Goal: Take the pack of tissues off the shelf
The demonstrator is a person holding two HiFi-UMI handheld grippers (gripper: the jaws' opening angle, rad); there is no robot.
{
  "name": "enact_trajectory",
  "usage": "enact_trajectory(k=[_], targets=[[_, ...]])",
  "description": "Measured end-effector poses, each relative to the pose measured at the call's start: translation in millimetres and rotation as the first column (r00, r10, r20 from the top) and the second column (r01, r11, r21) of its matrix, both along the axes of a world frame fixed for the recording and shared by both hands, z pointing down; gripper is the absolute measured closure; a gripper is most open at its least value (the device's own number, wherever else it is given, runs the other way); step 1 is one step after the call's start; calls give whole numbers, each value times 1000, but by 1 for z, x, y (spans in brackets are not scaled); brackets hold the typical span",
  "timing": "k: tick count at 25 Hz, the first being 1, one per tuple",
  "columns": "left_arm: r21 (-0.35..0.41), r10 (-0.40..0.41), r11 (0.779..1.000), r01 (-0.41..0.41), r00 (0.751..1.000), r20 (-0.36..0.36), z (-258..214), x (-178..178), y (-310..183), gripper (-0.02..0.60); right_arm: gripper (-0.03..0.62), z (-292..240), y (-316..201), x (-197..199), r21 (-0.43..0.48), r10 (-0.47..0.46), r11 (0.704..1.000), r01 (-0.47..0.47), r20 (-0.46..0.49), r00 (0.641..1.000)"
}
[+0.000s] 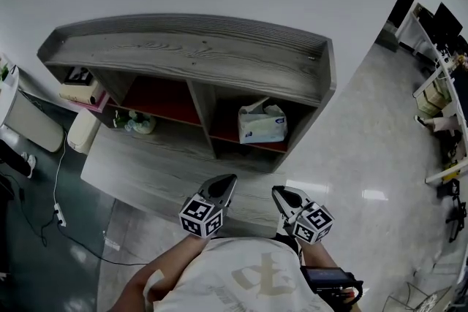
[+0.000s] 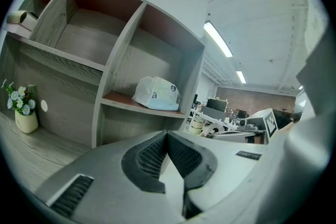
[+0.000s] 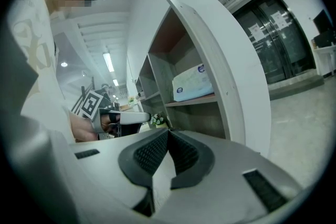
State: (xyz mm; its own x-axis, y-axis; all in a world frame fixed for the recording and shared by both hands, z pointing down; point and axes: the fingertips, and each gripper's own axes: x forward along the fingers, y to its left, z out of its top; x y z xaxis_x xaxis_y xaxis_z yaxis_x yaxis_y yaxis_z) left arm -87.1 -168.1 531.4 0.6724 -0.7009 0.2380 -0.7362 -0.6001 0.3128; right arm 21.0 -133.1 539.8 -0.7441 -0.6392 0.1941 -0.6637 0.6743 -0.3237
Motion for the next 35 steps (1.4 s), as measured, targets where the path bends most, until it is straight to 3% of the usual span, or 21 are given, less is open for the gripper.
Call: enact_trajectory(k=[24,26,32,34,35], targets=[[100,-84,991,84,996,2,-47,-3,-64,575,589,3,-5,4,-10,20,1000,-20,0,1000],[105,-78,992,77,997,9,-52,1,-71,520,589,5,-4,6,-15,28,999,-28,5,1000],[138,-89,987,84,996,31,-70,10,-91,517,589,6,-4,12,-20,44,999,-43,15,999],[140,-94,986,90,995,22,-74,12,-98,437,589,6,-3,13,-20,46,999,-46,16,999],[140,-95,986,91,995,21,-75,13,-101,437,589,6,-3,14,-20,48,999,-47,16,999]])
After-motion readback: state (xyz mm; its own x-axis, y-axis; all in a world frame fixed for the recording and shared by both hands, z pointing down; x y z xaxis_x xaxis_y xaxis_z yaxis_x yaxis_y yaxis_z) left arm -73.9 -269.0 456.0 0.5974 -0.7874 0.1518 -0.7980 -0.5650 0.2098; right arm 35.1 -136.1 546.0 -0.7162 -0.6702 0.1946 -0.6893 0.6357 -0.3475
